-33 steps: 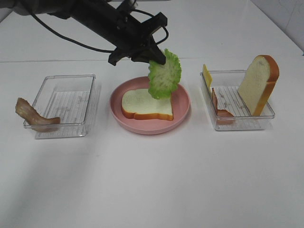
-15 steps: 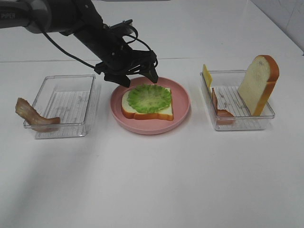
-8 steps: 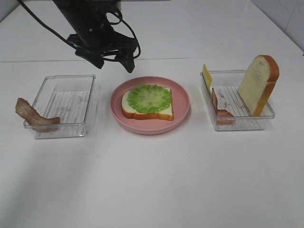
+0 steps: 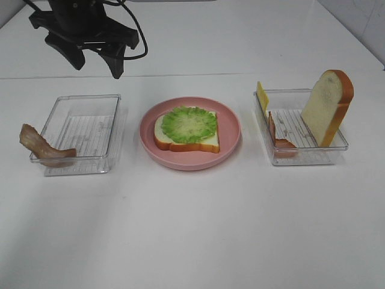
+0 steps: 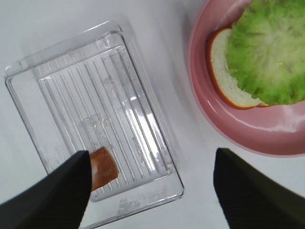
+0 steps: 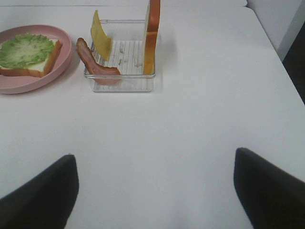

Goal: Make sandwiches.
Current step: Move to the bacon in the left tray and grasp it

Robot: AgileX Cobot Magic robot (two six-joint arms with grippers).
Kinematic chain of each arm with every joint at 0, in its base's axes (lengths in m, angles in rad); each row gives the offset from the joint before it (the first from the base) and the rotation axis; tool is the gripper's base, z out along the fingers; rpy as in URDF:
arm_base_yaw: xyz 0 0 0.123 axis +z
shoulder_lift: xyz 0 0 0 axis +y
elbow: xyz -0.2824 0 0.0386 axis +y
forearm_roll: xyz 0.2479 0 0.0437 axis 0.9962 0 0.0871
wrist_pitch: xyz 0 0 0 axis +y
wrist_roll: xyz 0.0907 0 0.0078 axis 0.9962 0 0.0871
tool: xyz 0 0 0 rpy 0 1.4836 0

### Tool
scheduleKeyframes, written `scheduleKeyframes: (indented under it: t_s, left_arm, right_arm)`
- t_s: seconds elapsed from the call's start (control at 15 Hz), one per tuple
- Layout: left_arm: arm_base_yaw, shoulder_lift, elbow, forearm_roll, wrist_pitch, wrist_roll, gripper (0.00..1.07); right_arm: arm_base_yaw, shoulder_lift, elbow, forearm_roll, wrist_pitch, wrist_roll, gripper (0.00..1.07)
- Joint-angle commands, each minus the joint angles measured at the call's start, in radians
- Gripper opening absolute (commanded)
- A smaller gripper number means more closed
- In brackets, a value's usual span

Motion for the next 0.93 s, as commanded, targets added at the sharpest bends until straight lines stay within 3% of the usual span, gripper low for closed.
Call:
scheduleKeyframes:
  t_s: [0.07, 0.33, 0.67, 0.93]
  left_arm:
    - [0.001, -0.045, 0.025, 0.002, 0.077, -0.027, 0.68]
    - [0.049, -0.151, 0.206, 0.016, 0.077, -0.027, 0.68]
    - [0.224, -0.21, 0.483, 0.016, 0.04, -0.049, 0.68]
    - [0.306, -0.204, 0.543, -0.014, -0.106, -0.056, 0.68]
  right_arm:
    - [-0.006, -0.013, 0.0, 0.002, -0.011, -0.008, 0.83]
    - [-0.006, -0.013, 0.0, 0.002, -0.011, -0.008, 0.83]
    - [-0.006, -0.013, 0.0, 0.002, -0.011, -0.008, 0.83]
    - [-0.006, -0.013, 0.0, 0.002, -0.011, -0.008, 0.83]
